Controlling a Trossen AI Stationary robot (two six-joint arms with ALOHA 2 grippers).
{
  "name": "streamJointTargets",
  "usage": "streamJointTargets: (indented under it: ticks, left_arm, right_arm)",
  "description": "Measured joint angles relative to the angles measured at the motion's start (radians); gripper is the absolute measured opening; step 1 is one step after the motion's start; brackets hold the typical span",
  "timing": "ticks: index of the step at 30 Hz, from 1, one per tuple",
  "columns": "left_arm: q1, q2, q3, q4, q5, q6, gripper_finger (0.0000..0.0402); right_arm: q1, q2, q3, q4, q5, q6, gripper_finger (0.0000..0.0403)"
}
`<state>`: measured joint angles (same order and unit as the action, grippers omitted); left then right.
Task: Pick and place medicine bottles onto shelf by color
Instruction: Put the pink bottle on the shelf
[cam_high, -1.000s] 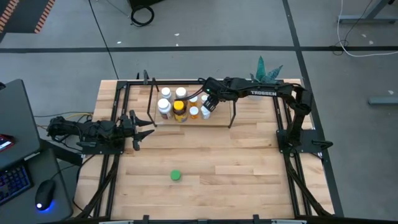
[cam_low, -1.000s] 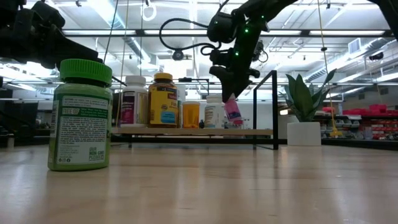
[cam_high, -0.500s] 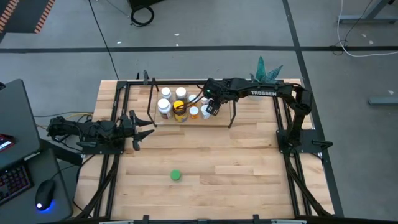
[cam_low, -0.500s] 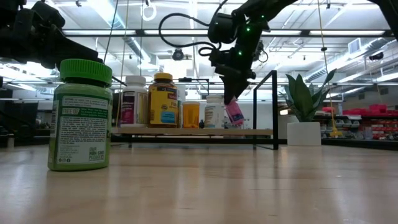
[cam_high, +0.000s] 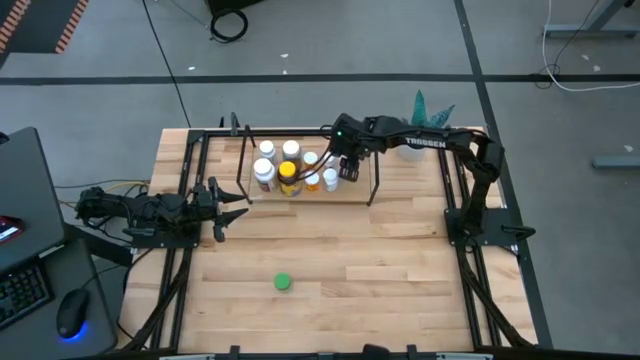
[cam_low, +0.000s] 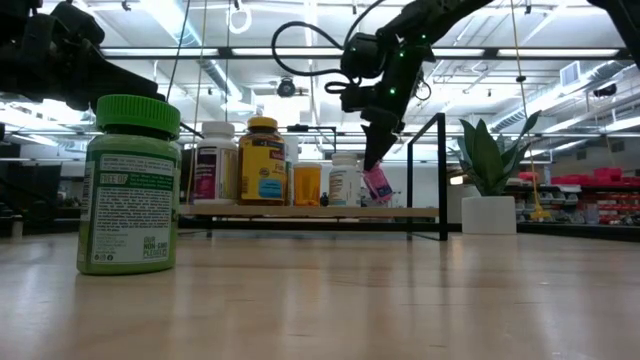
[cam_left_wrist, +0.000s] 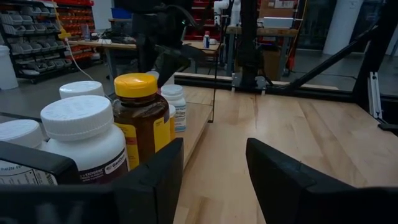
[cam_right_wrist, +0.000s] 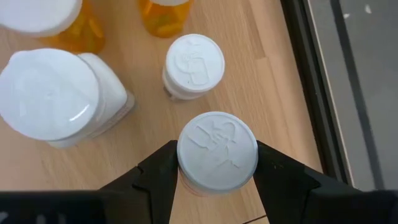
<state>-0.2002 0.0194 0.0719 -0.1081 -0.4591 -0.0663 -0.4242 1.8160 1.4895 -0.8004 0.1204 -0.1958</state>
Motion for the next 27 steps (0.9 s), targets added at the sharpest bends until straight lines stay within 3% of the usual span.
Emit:
streamJointTargets:
  ticks: [6, 27]
  left_arm:
    - [0.000, 0.000, 0.000, 0.000, 0.000, -0.001, 0.0187]
    - [0.000, 0.000, 0.000, 0.000, 0.000, -0.001, 0.0185]
  right_arm:
    - [-0.025, 0.000, 0.000, 0.003, -0.043, 0.001, 0.0197]
    - [-0.022, -0.001, 0.000, -0.026, -0.039, 0.036, 0.0217]
